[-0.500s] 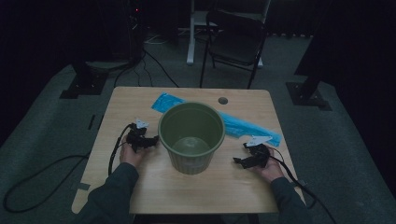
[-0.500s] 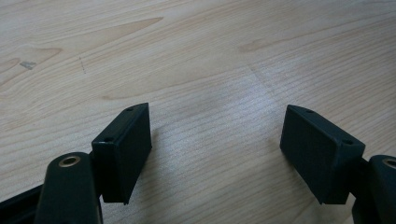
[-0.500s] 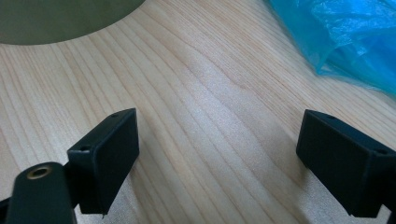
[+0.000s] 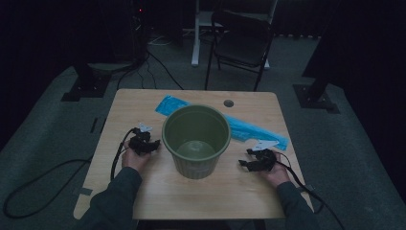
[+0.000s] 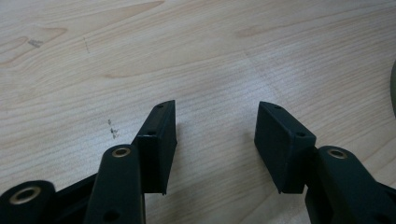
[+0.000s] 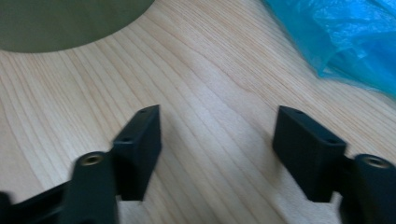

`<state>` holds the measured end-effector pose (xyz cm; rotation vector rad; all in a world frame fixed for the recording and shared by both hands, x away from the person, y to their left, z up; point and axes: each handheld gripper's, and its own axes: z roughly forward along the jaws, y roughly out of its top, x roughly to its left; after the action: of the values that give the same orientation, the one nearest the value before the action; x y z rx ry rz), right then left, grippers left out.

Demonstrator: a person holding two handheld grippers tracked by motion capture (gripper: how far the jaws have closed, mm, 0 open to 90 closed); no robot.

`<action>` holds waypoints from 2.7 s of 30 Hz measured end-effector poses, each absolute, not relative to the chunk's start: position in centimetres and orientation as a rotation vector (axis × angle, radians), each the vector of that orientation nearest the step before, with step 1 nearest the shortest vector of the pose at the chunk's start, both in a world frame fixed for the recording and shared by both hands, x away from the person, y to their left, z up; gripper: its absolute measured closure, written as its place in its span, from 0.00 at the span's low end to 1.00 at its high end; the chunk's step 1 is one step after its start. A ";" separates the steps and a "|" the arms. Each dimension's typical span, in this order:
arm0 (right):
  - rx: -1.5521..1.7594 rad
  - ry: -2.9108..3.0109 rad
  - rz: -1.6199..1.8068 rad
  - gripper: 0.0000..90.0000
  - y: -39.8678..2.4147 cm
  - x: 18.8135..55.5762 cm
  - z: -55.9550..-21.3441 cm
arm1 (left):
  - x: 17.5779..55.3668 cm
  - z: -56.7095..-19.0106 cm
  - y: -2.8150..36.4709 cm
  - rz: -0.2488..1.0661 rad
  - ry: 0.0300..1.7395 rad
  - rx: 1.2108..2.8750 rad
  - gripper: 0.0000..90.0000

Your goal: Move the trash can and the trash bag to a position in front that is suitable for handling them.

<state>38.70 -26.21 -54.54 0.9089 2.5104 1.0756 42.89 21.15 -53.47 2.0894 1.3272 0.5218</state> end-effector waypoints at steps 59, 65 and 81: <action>1.083 2.363 0.908 0.75 -22.7 45.6 -49.2 | 40.9 -50.4 21.2 0.458 1.189 2.047 0.60; 1.141 2.370 0.902 0.68 -23.2 47.3 -49.9 | 41.0 -50.6 21.2 0.454 1.188 2.054 0.60; 1.147 2.507 0.819 0.90 -22.7 48.6 -51.9 | 40.9 -50.6 21.0 0.450 1.172 2.065 0.60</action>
<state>48.57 -22.72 -51.87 1.1474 2.5075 0.8190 40.93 20.96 -50.60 2.0653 1.1721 0.4497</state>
